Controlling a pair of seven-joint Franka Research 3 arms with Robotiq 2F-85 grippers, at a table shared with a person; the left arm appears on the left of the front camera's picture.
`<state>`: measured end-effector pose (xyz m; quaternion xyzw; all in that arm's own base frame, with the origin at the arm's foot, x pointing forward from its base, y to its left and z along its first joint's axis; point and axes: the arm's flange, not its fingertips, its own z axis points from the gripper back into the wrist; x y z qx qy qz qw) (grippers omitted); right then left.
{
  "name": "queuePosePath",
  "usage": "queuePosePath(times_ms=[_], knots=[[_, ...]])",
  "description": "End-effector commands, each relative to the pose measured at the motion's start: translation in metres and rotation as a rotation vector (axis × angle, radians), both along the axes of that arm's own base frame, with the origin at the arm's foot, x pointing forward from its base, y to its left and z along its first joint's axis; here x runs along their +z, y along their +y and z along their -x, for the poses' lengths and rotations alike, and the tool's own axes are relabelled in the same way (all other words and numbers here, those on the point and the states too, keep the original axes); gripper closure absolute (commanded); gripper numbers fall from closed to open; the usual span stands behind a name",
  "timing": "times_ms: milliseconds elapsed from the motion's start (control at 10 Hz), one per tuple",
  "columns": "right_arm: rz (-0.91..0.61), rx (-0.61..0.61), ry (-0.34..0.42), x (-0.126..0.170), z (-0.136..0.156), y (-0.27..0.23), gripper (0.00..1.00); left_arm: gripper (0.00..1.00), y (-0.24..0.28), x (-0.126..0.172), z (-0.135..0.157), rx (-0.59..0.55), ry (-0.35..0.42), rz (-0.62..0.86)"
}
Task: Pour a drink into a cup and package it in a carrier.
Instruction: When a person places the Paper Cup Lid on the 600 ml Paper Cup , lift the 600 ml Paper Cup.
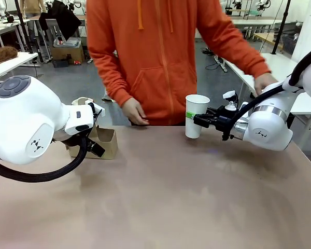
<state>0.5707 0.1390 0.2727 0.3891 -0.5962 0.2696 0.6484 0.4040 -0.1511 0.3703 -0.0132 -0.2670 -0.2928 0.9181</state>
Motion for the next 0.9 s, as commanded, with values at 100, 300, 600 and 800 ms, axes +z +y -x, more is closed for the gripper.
queuePosePath(times_ms=[100, 300, 600, 800], knots=[[-0.002, 0.001, -0.004, 0.0015, -0.0008, 0.0018, 0.20, 0.00, 0.0000, 0.0003, 0.0003, 0.000, 0.000, 0.001], [-0.002, 0.001, -0.004, 0.0015, -0.0008, 0.0018, 0.20, 0.00, 0.0000, 0.0003, 0.0003, 0.000, 0.000, 0.001], [-0.002, 0.001, -0.004, 0.0015, -0.0008, 0.0018, 0.20, 0.00, 0.0000, 0.0003, 0.0003, 0.000, 0.000, 0.001], [-0.002, 0.001, -0.004, 0.0015, -0.0008, 0.0018, 0.20, 0.00, 0.0000, 0.0003, 0.0003, 0.000, 0.000, 0.001]])
